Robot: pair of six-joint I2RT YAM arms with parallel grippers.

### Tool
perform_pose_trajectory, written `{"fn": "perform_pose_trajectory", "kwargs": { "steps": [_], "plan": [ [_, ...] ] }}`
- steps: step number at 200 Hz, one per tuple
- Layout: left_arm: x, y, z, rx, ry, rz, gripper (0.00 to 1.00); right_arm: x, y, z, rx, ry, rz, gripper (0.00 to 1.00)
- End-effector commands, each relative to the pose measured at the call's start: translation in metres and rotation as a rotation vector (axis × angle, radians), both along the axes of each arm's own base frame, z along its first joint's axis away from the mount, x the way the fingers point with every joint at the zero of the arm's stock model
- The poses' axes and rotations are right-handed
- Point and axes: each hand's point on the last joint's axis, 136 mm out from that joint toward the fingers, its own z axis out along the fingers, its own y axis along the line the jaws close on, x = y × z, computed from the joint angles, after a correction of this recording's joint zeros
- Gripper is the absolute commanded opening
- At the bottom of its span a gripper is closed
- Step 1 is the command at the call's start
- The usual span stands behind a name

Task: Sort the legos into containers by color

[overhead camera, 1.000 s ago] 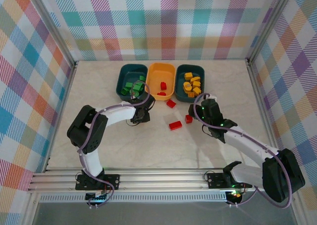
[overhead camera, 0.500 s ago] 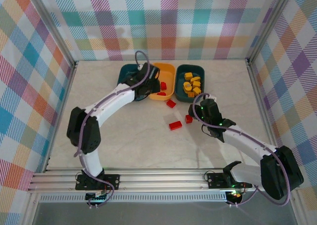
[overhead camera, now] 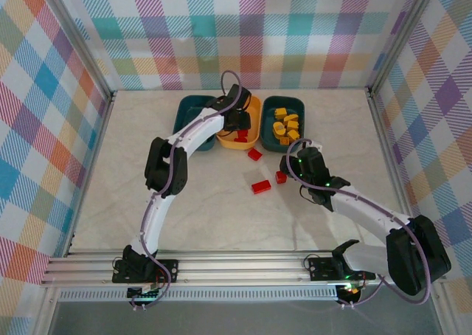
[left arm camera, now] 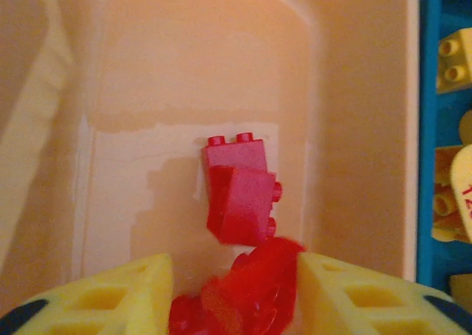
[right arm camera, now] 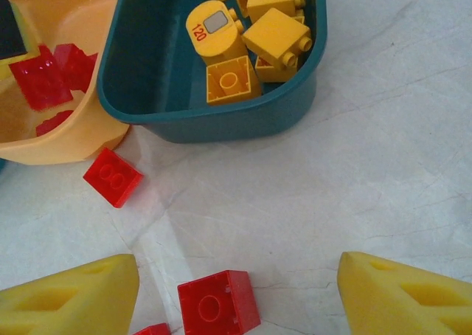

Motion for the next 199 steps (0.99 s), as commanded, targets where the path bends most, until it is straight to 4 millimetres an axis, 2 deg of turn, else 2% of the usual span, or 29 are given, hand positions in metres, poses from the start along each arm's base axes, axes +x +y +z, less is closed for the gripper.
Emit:
{"fn": "perform_pose_trajectory", "kwargs": {
  "steps": [1, 19, 49, 73, 94, 109, 132, 168, 199],
  "plan": [
    [0.004, 0.000, 0.017, -0.031, -0.009, -0.006, 0.57, 0.005, 0.002, 0.000, 0.004, 0.005, -0.008, 0.73],
    [0.000, 0.000, 0.033, -0.055, -0.011, -0.015, 0.60, 0.006, 0.004, -0.001, 0.005, 0.012, -0.002, 0.74],
    [-0.016, 0.006, 0.085, -0.114, -0.089, -0.023, 0.65, 0.007, 0.009, -0.005, -0.001, 0.028, 0.022, 0.76],
    [-0.045, 0.026, 0.116, -0.161, -0.156, 0.003, 0.72, 0.010, 0.019, -0.017, -0.008, 0.099, 0.053, 0.77],
    [-0.079, 0.051, 0.118, -0.190, -0.187, 0.054, 0.78, 0.012, 0.024, -0.028, -0.016, 0.150, 0.062, 0.79],
    [-0.106, 0.073, 0.108, -0.197, -0.191, 0.107, 0.83, 0.012, 0.026, -0.034, -0.020, 0.182, 0.068, 0.81],
    [-0.149, 0.107, 0.076, -0.193, -0.163, 0.192, 0.89, 0.012, 0.031, -0.041, -0.021, 0.215, 0.080, 0.83],
    [-0.215, 0.152, 0.021, -0.179, -0.097, 0.308, 0.92, 0.012, 0.040, -0.054, -0.045, 0.266, 0.095, 0.84],
    [-0.250, 0.176, -0.003, -0.169, -0.072, 0.356, 0.93, 0.012, 0.043, -0.064, -0.061, 0.296, 0.100, 0.81]
  ]
}}
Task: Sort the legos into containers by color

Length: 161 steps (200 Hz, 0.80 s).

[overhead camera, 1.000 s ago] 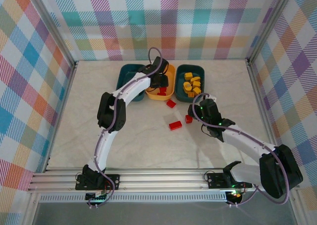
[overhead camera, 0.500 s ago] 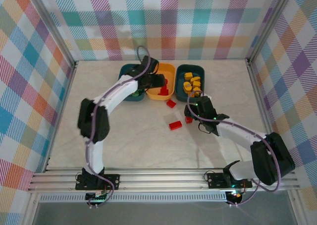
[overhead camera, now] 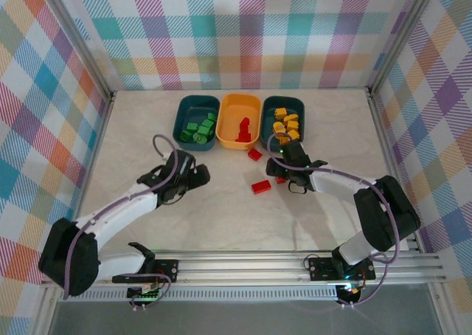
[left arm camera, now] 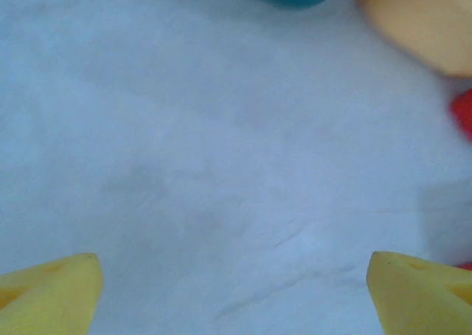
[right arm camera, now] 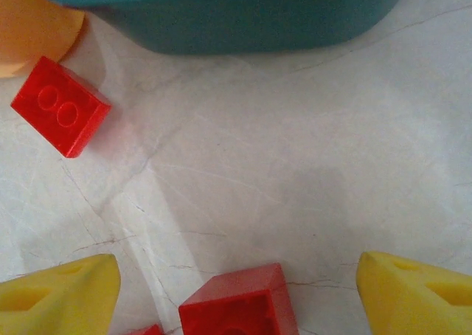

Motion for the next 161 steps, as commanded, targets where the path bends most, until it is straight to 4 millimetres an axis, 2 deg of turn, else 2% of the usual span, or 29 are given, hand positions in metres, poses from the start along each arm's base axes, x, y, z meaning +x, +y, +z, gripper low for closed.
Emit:
{"fn": "perform_pose_trajectory", "kwargs": {
  "steps": [1, 29, 75, 109, 133, 161],
  "plan": [
    [-0.008, 0.015, 0.006, -0.041, -0.053, 0.088, 0.93, 0.000, 0.006, -0.003, -0.002, 0.028, 0.005, 0.80],
    [-0.024, 0.027, 0.004, -0.042, -0.070, 0.104, 0.93, 0.000, 0.003, -0.006, -0.033, 0.031, 0.004, 0.68],
    [-0.030, 0.034, 0.011, -0.051, -0.113, 0.108, 0.96, -0.002, 0.004, -0.016, -0.066, 0.039, 0.011, 0.39],
    [-0.037, 0.036, 0.005, -0.044, -0.098, 0.097, 0.96, 0.000, 0.003, -0.018, -0.085, 0.029, 0.010, 0.32],
    [-0.045, 0.033, -0.007, -0.077, -0.071, 0.091, 0.96, 0.002, 0.004, -0.004, -0.082, -0.008, 0.013, 0.30],
    [-0.056, 0.031, -0.031, -0.126, -0.035, 0.103, 0.96, 0.010, 0.009, 0.036, -0.060, -0.079, 0.025, 0.28]
  ]
}}
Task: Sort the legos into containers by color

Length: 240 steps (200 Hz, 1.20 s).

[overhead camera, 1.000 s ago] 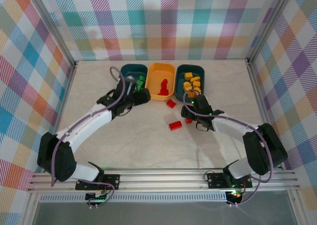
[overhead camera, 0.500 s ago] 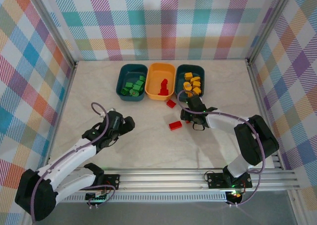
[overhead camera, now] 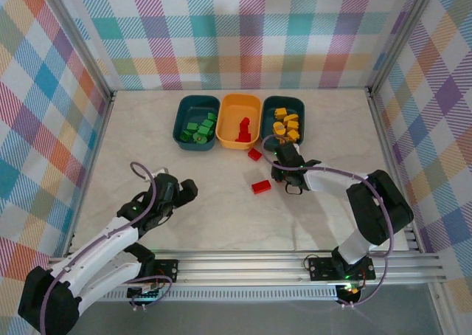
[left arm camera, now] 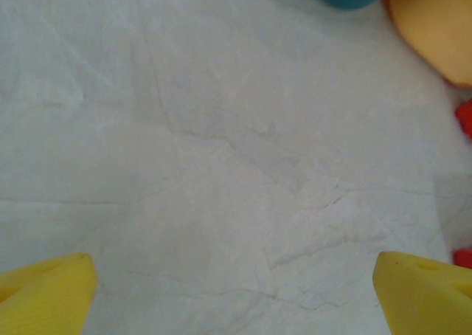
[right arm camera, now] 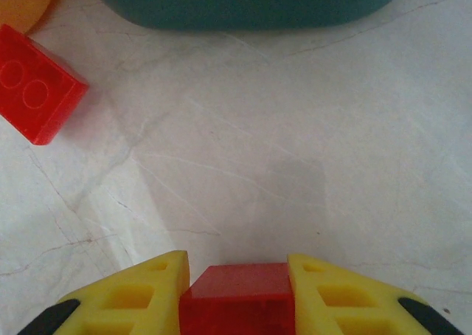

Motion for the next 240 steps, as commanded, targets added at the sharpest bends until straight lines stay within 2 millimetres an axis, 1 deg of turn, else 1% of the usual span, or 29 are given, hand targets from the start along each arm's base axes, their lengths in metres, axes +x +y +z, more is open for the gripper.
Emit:
{"fn": "perform_pose_trajectory", "kwargs": {
  "steps": [1, 14, 16, 17, 27, 52, 80, 100, 111, 114, 139, 151, 155, 169, 186, 199, 204, 211, 220, 225, 240],
  "plan": [
    [-0.011, 0.000, -0.022, -0.047, 0.045, 0.019, 0.96, 0.012, 0.007, 0.046, 0.016, -0.093, 0.022, 0.28],
    [-0.016, 0.000, -0.036, -0.078, 0.064, 0.034, 0.96, 0.019, 0.015, 0.067, 0.045, -0.132, 0.039, 0.27],
    [-0.013, -0.003, -0.034, -0.093, 0.049, 0.033, 0.96, 0.020, 0.016, 0.069, 0.047, -0.135, 0.041, 0.27],
    [-0.015, -0.002, -0.037, -0.093, 0.057, 0.035, 0.96, 0.021, 0.017, 0.071, 0.051, -0.138, 0.042, 0.27],
    [-0.016, -0.005, -0.043, -0.119, 0.059, 0.039, 0.96, 0.029, 0.025, 0.082, 0.068, -0.154, 0.058, 0.27],
    [-0.017, -0.007, -0.052, -0.115, 0.086, 0.031, 0.97, 0.056, 0.054, 0.093, 0.105, -0.165, 0.110, 0.27],
    [-0.021, -0.009, -0.064, -0.094, 0.147, 0.010, 0.97, 0.088, 0.084, 0.090, 0.127, -0.170, 0.150, 0.27],
    [-0.026, -0.010, -0.074, -0.077, 0.192, -0.002, 0.97, 0.115, 0.099, 0.094, 0.116, -0.199, 0.161, 0.27],
    [-0.027, -0.011, -0.077, -0.070, 0.211, -0.008, 0.97, 0.128, 0.110, 0.094, 0.112, -0.198, 0.179, 0.27],
    [-0.028, -0.011, -0.078, -0.069, 0.216, -0.010, 0.97, 0.131, 0.113, 0.096, 0.117, -0.203, 0.185, 0.27],
    [-0.028, -0.018, -0.079, -0.088, 0.222, -0.043, 0.97, 0.156, 0.129, 0.091, 0.105, -0.201, 0.199, 0.28],
    [-0.027, -0.021, -0.078, -0.108, 0.208, -0.057, 0.98, 0.164, 0.135, 0.085, 0.093, -0.185, 0.211, 0.28],
    [-0.027, -0.022, -0.077, -0.113, 0.203, -0.059, 0.97, 0.166, 0.138, 0.087, 0.094, -0.187, 0.216, 0.29],
    [-0.026, -0.022, -0.075, -0.118, 0.188, -0.061, 0.98, 0.173, 0.142, 0.076, 0.075, -0.156, 0.223, 0.31],
    [-0.027, -0.019, -0.072, -0.108, 0.176, -0.061, 0.98, 0.177, 0.146, 0.066, 0.062, -0.134, 0.227, 0.36],
    [-0.028, -0.017, -0.070, -0.102, 0.172, -0.059, 0.99, 0.181, 0.147, 0.066, 0.058, -0.137, 0.226, 0.42],
    [-0.028, -0.017, -0.070, -0.101, 0.168, -0.058, 0.99, 0.184, 0.148, 0.070, 0.060, -0.145, 0.225, 0.43],
    [-0.029, -0.016, -0.069, -0.101, 0.164, -0.057, 1.00, 0.187, 0.150, 0.074, 0.063, -0.153, 0.225, 0.47],
    [-0.029, -0.015, -0.067, -0.103, 0.154, -0.055, 1.00, 0.190, 0.154, 0.082, 0.071, -0.161, 0.230, 0.57],
    [-0.029, -0.015, -0.067, -0.103, 0.151, -0.055, 1.00, 0.191, 0.155, 0.087, 0.075, -0.165, 0.234, 0.61],
    [-0.029, -0.015, -0.063, -0.110, 0.144, -0.055, 1.00, 0.193, 0.159, 0.102, 0.084, -0.175, 0.237, 0.62]
  ]
}}
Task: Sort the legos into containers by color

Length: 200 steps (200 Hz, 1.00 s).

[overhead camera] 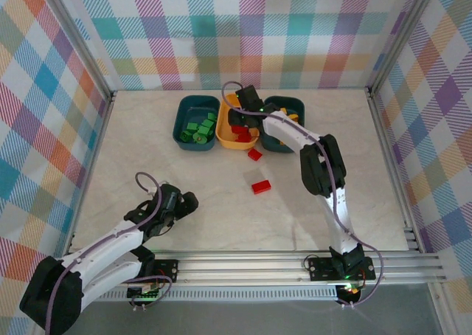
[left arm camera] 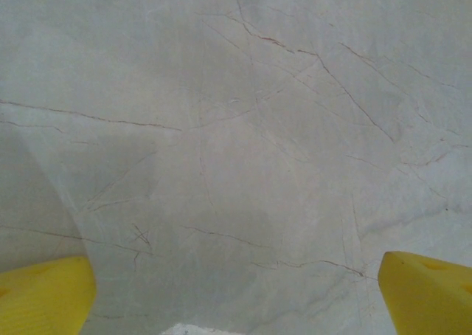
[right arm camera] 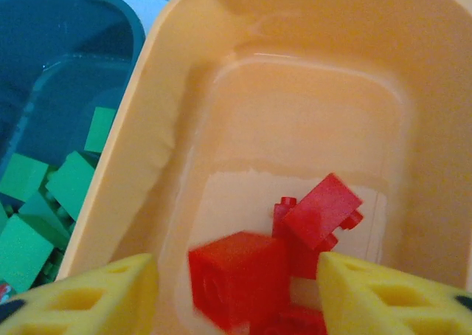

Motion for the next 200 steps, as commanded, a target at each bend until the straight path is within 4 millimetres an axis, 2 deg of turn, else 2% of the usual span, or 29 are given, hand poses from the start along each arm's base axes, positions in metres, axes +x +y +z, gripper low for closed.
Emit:
{"fn": "perform_pose_trajectory", "kwargs": {
  "steps": [1, 17, 29, 49, 53, 62, 76, 101, 149, 200],
  "plan": [
    [-0.008, -0.017, -0.008, -0.095, 0.022, -0.063, 1.00, 0.001, 0.008, 0.028, 0.013, -0.017, 0.024, 0.62],
    [-0.009, -0.017, -0.004, -0.103, 0.013, -0.062, 1.00, -0.005, 0.009, 0.046, 0.026, -0.045, 0.038, 0.60],
    [-0.009, -0.016, 0.000, -0.107, 0.002, -0.060, 1.00, -0.018, 0.009, 0.056, 0.020, -0.068, 0.057, 0.60],
    [-0.010, -0.015, 0.003, -0.112, -0.014, -0.056, 1.00, -0.048, 0.000, 0.057, -0.017, -0.092, 0.084, 0.60],
    [-0.010, -0.014, 0.004, -0.114, -0.019, -0.054, 1.00, -0.056, -0.004, 0.049, -0.032, -0.081, 0.085, 0.60],
    [-0.009, -0.014, 0.005, -0.118, -0.025, -0.052, 1.00, -0.070, -0.013, 0.046, -0.043, -0.085, 0.083, 0.60],
    [-0.008, -0.015, 0.007, -0.123, -0.038, -0.053, 1.00, -0.091, -0.033, 0.031, -0.073, -0.062, 0.065, 0.60],
    [-0.001, -0.020, 0.012, -0.142, -0.059, -0.056, 1.00, -0.112, -0.051, 0.008, -0.144, -0.030, 0.090, 0.61],
    [0.011, -0.035, 0.016, -0.157, -0.026, -0.083, 1.00, -0.124, -0.062, -0.042, -0.289, 0.055, 0.178, 0.61],
    [0.012, -0.039, 0.009, -0.153, 0.015, -0.093, 1.00, -0.117, -0.065, -0.065, -0.373, 0.091, 0.182, 0.66]
  ]
}}
